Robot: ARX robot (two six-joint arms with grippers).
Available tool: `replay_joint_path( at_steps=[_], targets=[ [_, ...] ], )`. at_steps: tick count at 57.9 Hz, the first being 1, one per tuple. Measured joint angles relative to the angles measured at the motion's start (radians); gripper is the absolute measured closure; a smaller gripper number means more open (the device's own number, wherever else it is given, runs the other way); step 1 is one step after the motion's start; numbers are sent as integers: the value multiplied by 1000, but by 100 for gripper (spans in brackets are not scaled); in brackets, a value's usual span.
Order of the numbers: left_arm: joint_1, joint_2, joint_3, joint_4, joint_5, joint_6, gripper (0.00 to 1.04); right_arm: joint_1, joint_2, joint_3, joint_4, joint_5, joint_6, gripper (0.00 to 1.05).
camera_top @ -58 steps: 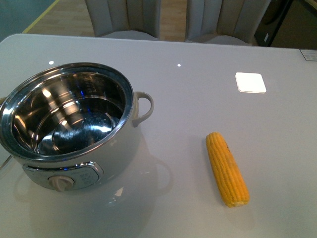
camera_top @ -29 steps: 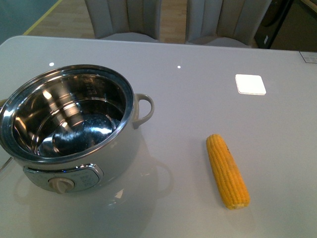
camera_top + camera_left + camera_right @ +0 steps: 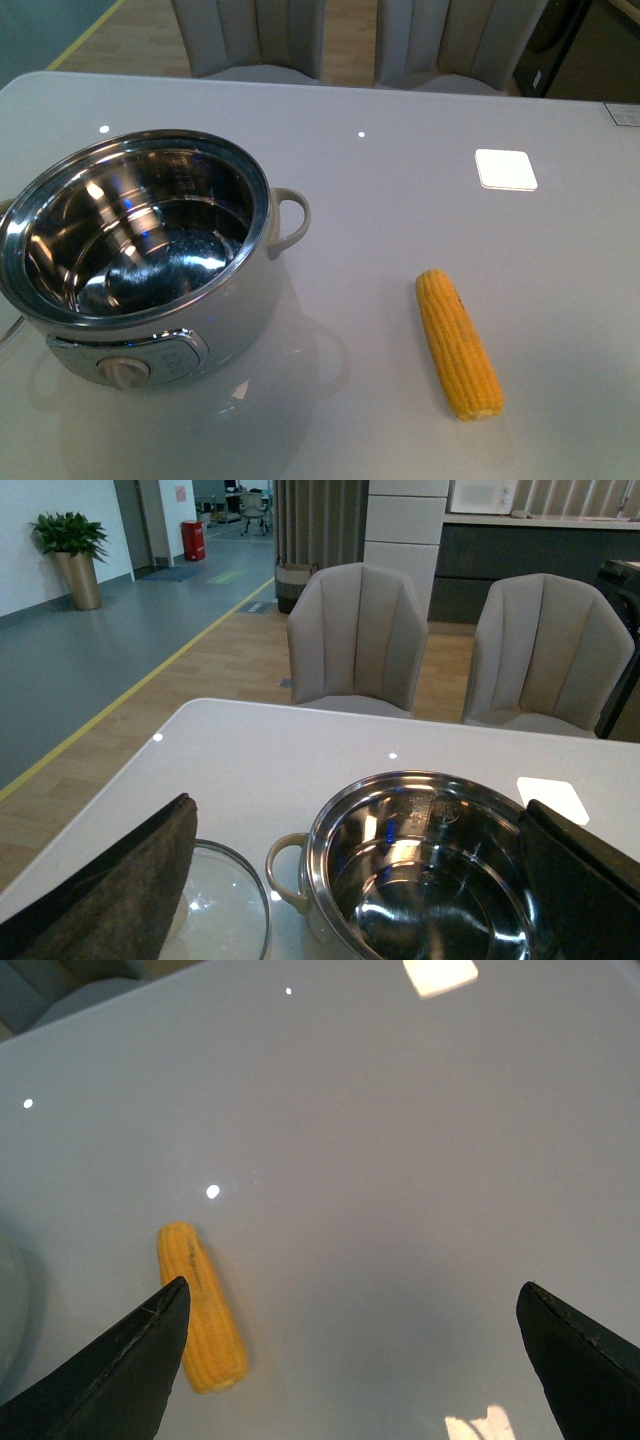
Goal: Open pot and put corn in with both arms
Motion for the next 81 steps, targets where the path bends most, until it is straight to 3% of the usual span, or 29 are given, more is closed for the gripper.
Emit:
replay_joint_path(
  at_steps=[13,22,52,81],
  targets=[
    [0,0,0,0,0,0,7,39,444,101,314,18,-21,9],
    [0,0,0,0,0,0,7,80,735,220,396,-2,-97,9],
    [0,0,0,0,0,0,7,191,1220,433,432,-117,-265,9],
    [0,0,0,0,0,0,7,265,1399,528,365,-146,-406,9]
  ],
)
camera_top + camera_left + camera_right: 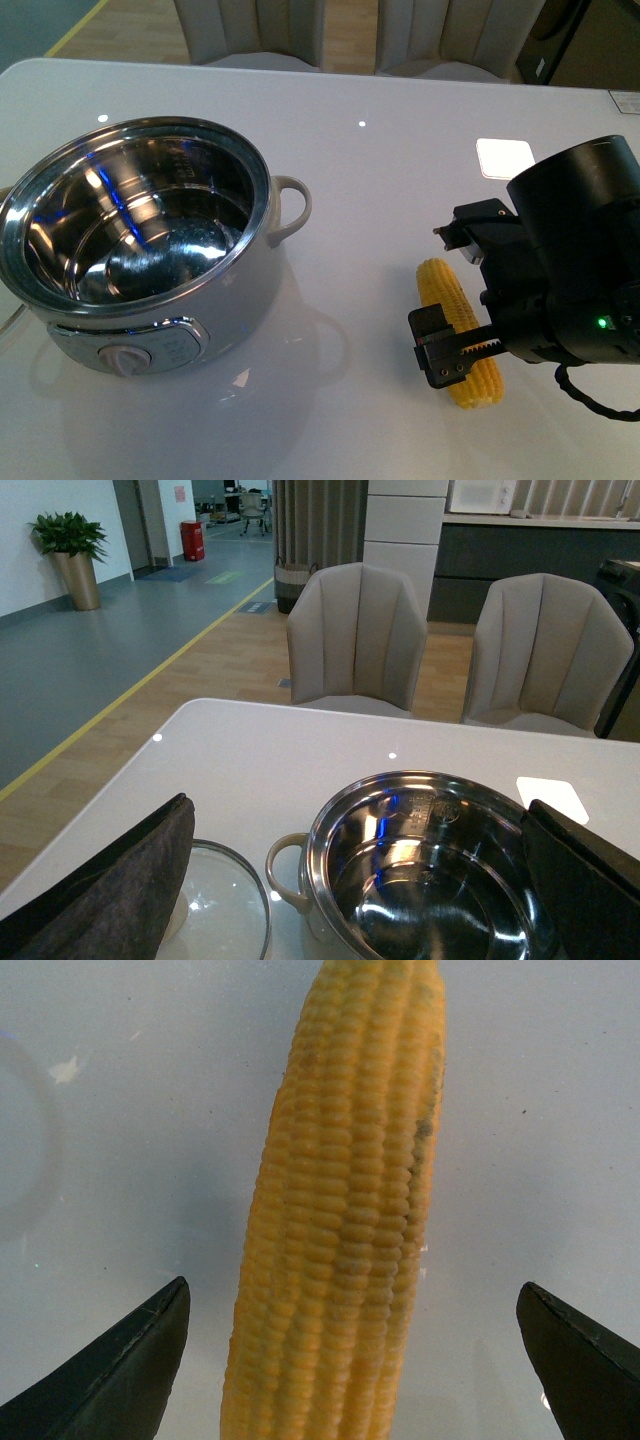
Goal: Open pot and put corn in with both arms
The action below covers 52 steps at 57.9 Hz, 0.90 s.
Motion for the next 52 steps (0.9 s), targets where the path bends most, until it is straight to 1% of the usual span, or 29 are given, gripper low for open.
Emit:
replay_joint_path(
  at_steps=[22,26,31,37,43,52],
  targets=[
    [0,0,0,0,0,0,7,6,76,55,-43,3,-26,9],
    [0,0,0,0,0,0,7,9,80,58,-47,3,-29,18],
    [0,0,0,0,0,0,7,14,82,61,-50,3,-29,37],
    [0,0,0,0,0,0,7,18,82,61,-50,3,-28,53],
    [0,0,0,0,0,0,7,18,82,61,-51,2,-27,64],
    [0,0,0,0,0,0,7,11,77,58,-51,-5,-5,75]
  ],
)
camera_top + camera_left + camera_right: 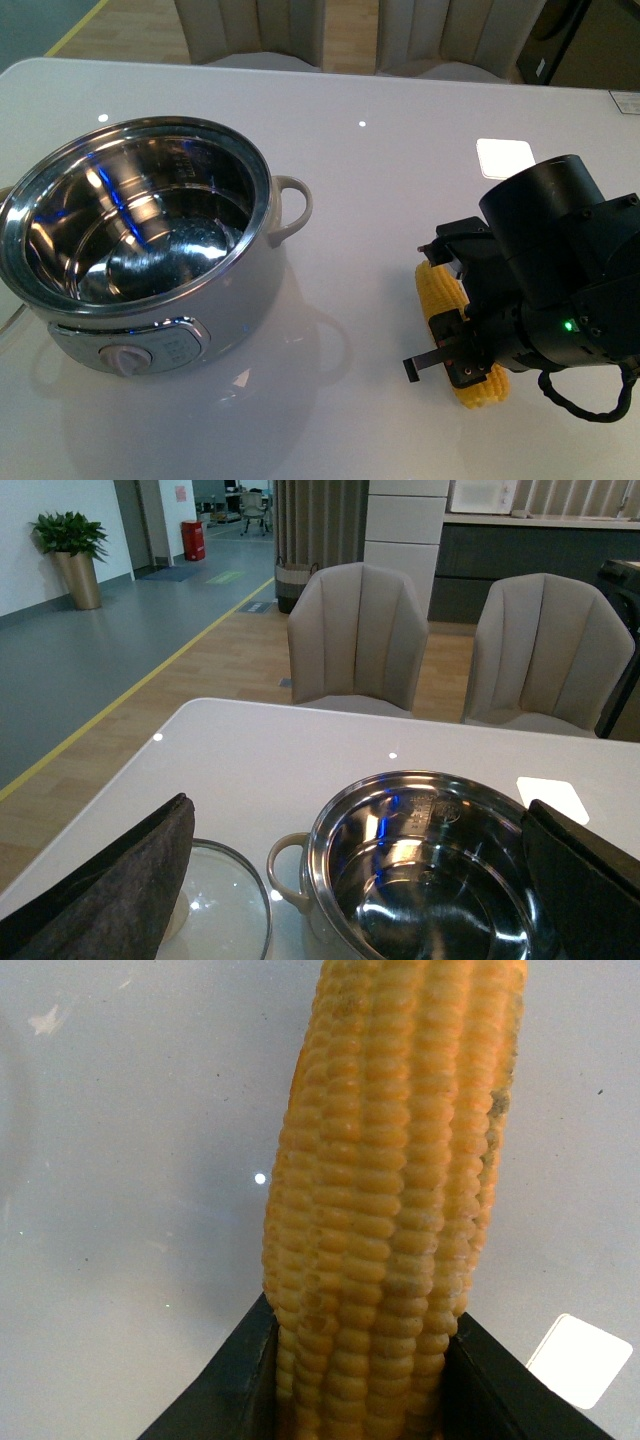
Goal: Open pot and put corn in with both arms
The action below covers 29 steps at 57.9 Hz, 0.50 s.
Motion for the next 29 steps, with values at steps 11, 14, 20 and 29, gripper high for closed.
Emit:
replay_joint_path(
  at_steps=[11,14,20,29],
  targets=[
    [0,0,0,0,0,0,7,-29,-56,-39,57,-41,90,82],
    [0,0,0,0,0,0,7,-42,-108,-58,105,-69,144,82],
    [0,0,0,0,0,0,7,-49,-227,-93,202,-143,257,83],
    [0,0,0,0,0,0,7,-40,-328,-98,248,-216,377,84]
  ],
)
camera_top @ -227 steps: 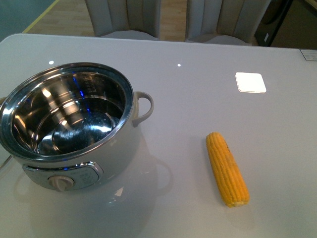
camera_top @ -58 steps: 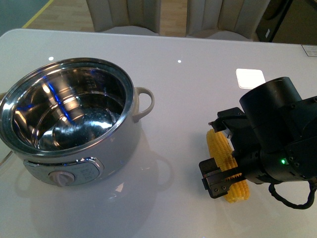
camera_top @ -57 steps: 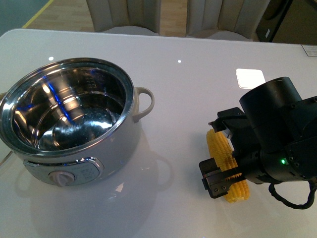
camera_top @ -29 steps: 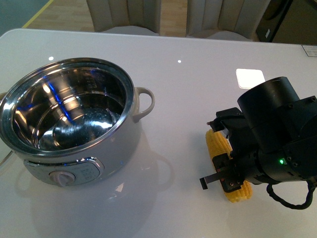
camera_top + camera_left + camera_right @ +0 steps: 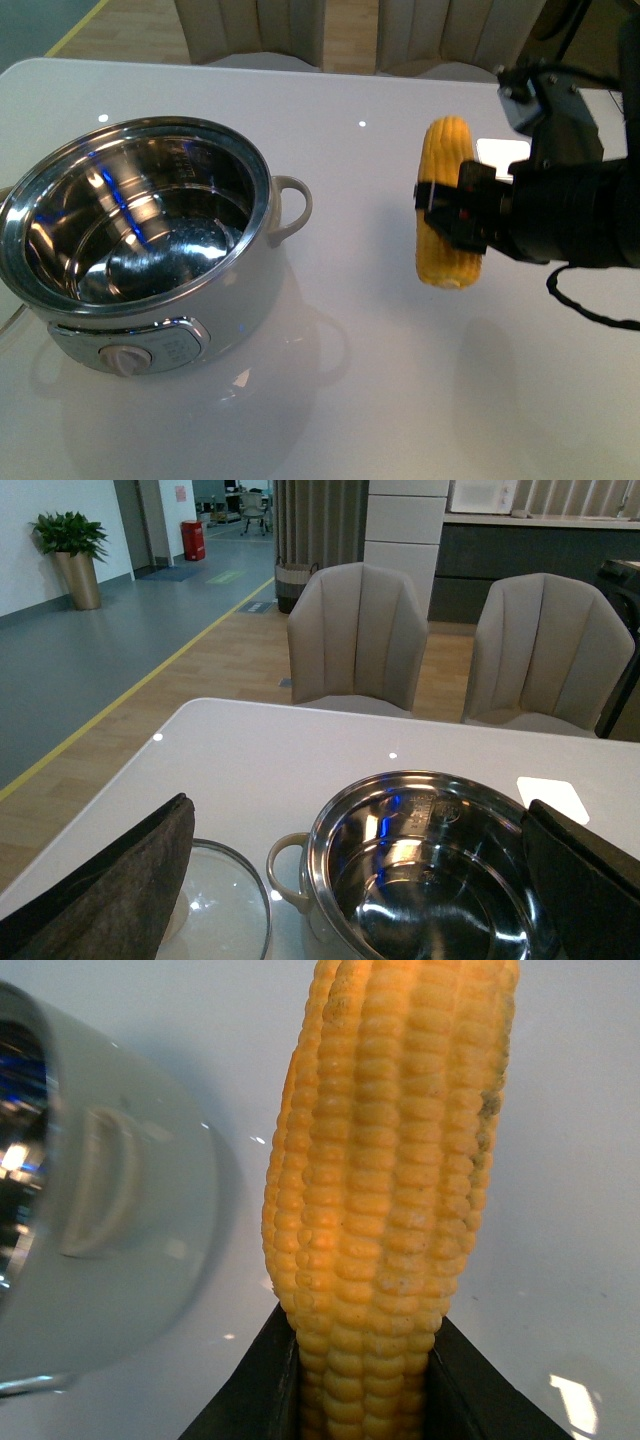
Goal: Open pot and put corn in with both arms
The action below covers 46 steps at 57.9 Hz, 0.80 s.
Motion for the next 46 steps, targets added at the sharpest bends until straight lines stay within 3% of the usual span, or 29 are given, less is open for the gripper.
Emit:
replay_joint_path(
  at_steps=[14,28,46],
  targets=[
    [0,0,0,0,0,0,7,75,-57,57,31,-71,196,84],
    [0,0,0,0,0,0,7,228,26,188,34,-92,363,85],
    [0,0,0,0,0,0,7,300,94,325,-34,-109,414,85]
  ],
)
